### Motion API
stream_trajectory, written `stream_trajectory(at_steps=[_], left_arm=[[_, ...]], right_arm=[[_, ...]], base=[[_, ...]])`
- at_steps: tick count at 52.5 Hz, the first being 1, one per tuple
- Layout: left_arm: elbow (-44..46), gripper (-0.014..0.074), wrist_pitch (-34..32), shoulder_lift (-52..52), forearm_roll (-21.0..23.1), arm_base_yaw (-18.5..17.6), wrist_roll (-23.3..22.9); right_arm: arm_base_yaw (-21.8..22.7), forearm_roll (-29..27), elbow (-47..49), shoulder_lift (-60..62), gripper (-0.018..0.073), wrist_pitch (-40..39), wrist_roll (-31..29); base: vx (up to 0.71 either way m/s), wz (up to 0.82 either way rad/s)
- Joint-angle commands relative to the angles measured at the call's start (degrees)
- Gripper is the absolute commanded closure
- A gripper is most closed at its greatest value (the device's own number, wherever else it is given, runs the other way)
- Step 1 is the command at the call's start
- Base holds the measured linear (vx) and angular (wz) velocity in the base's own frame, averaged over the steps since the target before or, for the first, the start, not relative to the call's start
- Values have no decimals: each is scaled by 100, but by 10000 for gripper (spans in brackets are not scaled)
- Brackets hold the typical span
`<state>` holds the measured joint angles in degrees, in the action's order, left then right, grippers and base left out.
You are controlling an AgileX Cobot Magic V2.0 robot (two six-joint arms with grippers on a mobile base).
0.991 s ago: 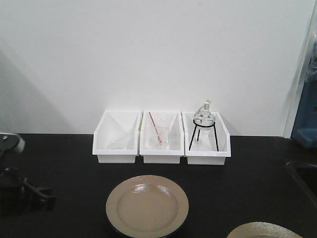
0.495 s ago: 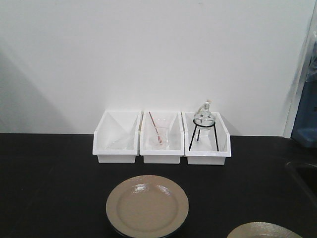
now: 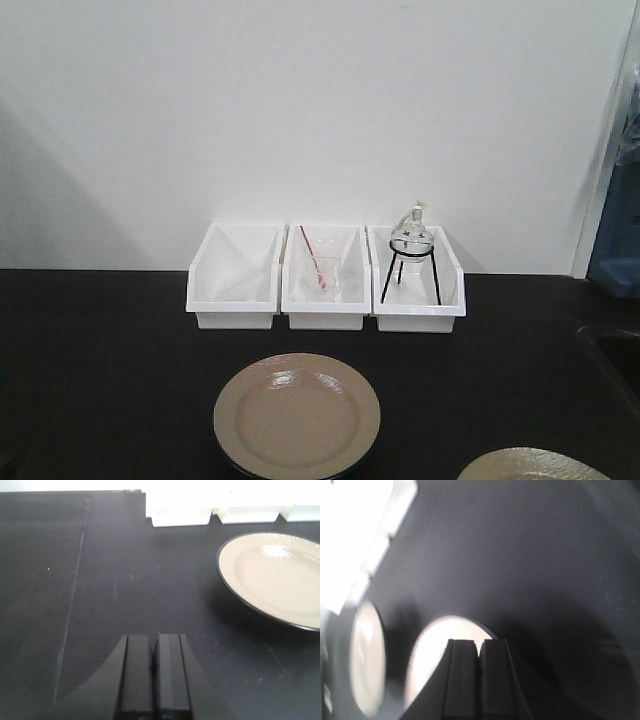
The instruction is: Arrange circular plates on left workspace
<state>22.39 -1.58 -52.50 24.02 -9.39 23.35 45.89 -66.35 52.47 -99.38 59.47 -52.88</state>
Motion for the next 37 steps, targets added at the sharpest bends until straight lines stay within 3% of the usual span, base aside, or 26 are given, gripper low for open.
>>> stream_trajectory(at_steps=[1, 11, 26, 30, 37], left_arm=[[157, 603, -498, 102, 60, -104, -56], [157, 603, -492, 97, 60, -260, -56], [157, 603, -487, 97, 60, -257, -56], [157, 603, -482, 97, 60, -257, -56], [157, 603, -462, 97, 65, -257, -58]], right_arm=[[33, 53, 174, 69, 534, 355, -775], [-20, 697, 144, -133, 405, 388, -733], [-746, 896, 144, -190, 24, 110, -506], [-963, 983, 144, -208, -31, -32, -399], [-1233, 1063, 144, -331, -35, -127, -335]], base=[[0, 0], [0, 0], [0, 0], [0, 0], [0, 0]])
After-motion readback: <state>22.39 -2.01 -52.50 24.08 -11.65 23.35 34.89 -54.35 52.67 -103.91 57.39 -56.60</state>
